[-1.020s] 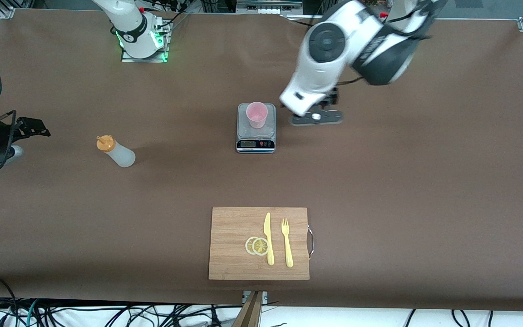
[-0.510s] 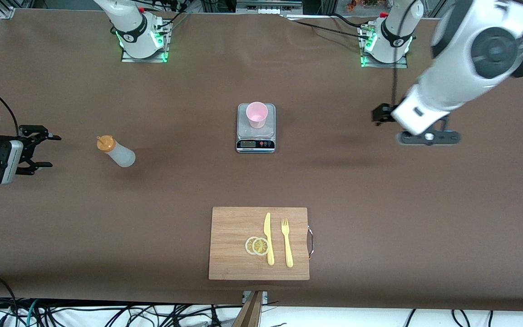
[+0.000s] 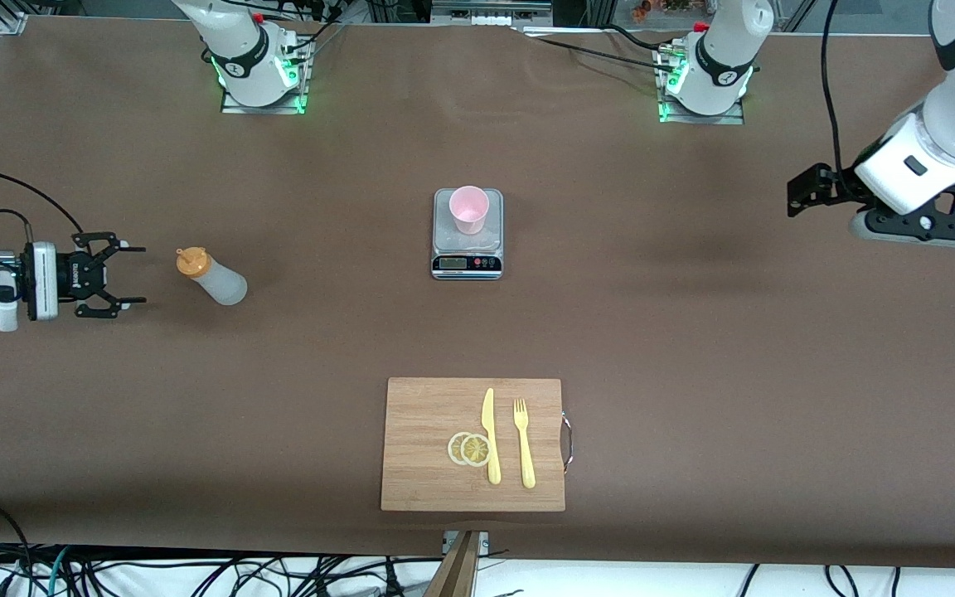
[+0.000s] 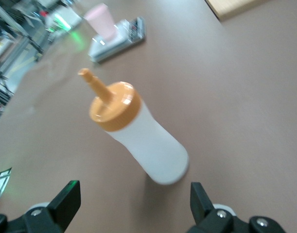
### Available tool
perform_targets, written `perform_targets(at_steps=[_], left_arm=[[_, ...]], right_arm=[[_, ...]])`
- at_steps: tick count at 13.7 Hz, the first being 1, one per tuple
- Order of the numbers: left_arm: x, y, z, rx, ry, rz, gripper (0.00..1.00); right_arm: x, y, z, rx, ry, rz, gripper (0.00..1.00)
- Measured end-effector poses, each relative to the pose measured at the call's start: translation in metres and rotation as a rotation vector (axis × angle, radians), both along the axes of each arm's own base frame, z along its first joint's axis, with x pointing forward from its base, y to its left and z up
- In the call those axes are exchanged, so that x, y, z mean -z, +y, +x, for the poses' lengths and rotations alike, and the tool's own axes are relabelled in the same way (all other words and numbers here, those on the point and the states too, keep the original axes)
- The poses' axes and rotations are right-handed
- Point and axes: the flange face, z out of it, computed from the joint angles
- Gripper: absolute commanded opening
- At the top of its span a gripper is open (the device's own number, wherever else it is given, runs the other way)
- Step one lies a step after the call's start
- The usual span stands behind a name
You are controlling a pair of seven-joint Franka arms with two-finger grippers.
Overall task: Add sauce to pink cup with both arms
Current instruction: 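Release the cup on the scale and raise the left gripper away, then grasp the white sauce bottle with the right gripper and lift it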
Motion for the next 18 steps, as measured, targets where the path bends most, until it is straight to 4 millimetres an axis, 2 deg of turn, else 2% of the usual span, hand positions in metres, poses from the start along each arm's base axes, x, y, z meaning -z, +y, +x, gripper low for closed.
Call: perform_targets(at_steps=[5, 8, 10, 16, 18], left_arm=[[-0.007, -0.012, -0.009, -0.006, 0.008, 0.003, 1.0], [-0.009, -0.024, -0.012, -0.036, 0.009, 0.009, 1.0], [-0.01, -0.025, -0.012, -0.047, 0.007, 0.01, 1.0], [-0.01, -0.024, -0.011, -0.056, 0.006, 0.01, 1.0], [-0.01, -0.024, -0.011, -0.059, 0.006, 0.01, 1.0]], right_arm=[[0.043, 0.001, -0.032, -0.068, -0.127, 0.224, 1.0], [0.074, 0.011, -0.037, -0.041, -0.192, 0.322, 1.0], [0.09, 0.02, -0.036, -0.018, -0.221, 0.374, 1.0], [0.098, 0.043, -0.03, -0.019, -0.252, 0.449, 1.0], [0.108, 0.054, -0.032, -0.035, -0.251, 0.478, 1.0]])
